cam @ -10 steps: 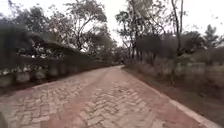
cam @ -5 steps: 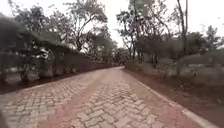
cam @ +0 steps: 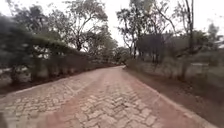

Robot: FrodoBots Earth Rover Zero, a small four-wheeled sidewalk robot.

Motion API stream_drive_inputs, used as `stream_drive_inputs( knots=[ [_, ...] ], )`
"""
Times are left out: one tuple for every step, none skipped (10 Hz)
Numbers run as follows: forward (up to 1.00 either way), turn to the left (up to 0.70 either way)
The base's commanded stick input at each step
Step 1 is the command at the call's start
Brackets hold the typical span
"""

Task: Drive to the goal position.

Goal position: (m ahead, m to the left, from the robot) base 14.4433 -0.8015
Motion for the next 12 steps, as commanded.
stream_drive_inputs(
  knots=[
    [0.70, 0.00],
    [0.70, 0.00],
    [0.70, 0.00],
    [0.70, 0.00],
    [0.70, 0.00],
    [0.70, 0.00],
    [0.70, 0.00],
    [0.70, 0.00],
    [0.70, 0.00],
    [0.70, 0.00],
    [0.70, 0.00],
    [0.70, 0.00]
  ],
)
